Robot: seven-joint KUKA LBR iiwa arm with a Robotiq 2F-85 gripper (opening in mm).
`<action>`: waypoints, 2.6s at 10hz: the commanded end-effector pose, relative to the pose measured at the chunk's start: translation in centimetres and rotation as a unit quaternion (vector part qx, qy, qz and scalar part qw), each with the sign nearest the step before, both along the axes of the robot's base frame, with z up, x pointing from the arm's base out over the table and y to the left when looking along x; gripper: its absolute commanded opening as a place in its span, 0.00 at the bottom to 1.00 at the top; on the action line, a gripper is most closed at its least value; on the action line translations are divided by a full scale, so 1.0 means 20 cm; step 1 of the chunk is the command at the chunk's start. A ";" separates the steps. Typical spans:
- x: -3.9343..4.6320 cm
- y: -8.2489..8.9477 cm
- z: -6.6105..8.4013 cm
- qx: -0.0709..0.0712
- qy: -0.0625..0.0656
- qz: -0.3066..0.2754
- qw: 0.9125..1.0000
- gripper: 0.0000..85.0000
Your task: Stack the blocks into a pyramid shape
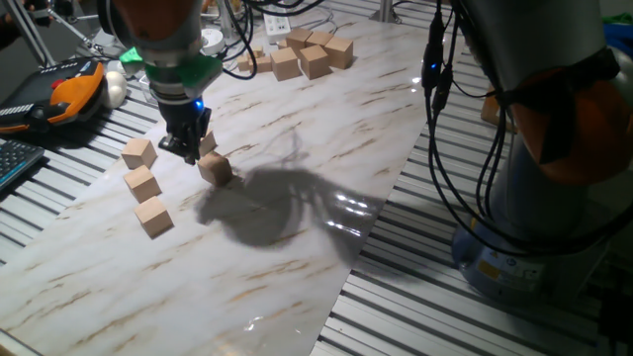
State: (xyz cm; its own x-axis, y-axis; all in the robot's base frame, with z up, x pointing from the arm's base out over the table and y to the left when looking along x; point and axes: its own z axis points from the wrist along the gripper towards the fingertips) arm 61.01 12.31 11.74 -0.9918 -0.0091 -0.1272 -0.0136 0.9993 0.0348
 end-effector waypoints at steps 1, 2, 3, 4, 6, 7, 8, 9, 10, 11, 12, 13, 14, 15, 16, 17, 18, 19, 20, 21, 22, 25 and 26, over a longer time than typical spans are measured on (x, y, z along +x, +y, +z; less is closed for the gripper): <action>-0.004 0.00 0.00 -0.005 -0.007 -0.003 1.000 0.80; -0.007 0.00 0.01 -0.005 -0.011 -0.009 1.000 0.80; -0.008 0.00 0.01 -0.011 -0.015 -0.010 1.000 0.80; -0.008 -0.02 0.00 -0.012 -0.017 -0.009 1.000 0.80; -0.011 -0.04 -0.01 -0.002 -0.017 -0.002 1.000 0.80; -0.019 -0.04 -0.01 -0.005 -0.016 -0.001 1.000 0.80; -0.022 -0.05 0.00 -0.008 -0.016 -0.001 1.000 0.80; -0.017 -0.06 0.01 -0.008 -0.011 0.002 1.000 0.80; -0.015 -0.06 0.02 -0.008 -0.008 0.003 1.000 0.80; -0.016 -0.06 0.02 -0.008 -0.007 0.004 1.000 0.80; -0.015 -0.06 0.02 -0.009 -0.007 0.004 1.000 0.80; -0.014 -0.06 0.02 -0.010 -0.007 0.005 1.000 0.80; -0.015 -0.06 0.03 -0.009 -0.004 0.004 1.000 0.80; -0.016 -0.05 0.04 -0.011 0.001 0.000 1.000 0.80; -0.022 -0.05 0.04 -0.014 0.004 -0.002 1.000 0.80; -0.016 -0.06 0.05 -0.009 0.017 0.001 1.000 0.80; -0.011 -0.07 0.06 -0.011 0.023 -0.016 1.000 0.80; -0.005 -0.08 0.07 -0.017 0.029 -0.033 0.999 0.80; -0.007 -0.10 0.06 -0.026 0.031 -0.035 0.999 0.80; -0.007 -0.12 0.05 -0.022 0.032 -0.044 0.998 0.80; -0.011 -0.15 0.03 -0.020 0.027 -0.025 0.999 0.60; -0.025 -0.19 -0.03 -0.013 0.014 0.026 0.999 0.40; -0.023 -0.19 -0.05 -0.007 0.009 0.027 1.000 0.60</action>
State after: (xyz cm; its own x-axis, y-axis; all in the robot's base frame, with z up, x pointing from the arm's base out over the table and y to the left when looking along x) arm 60.54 8.41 10.76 -0.9921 -0.0594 -0.1108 -0.0623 0.9978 0.0226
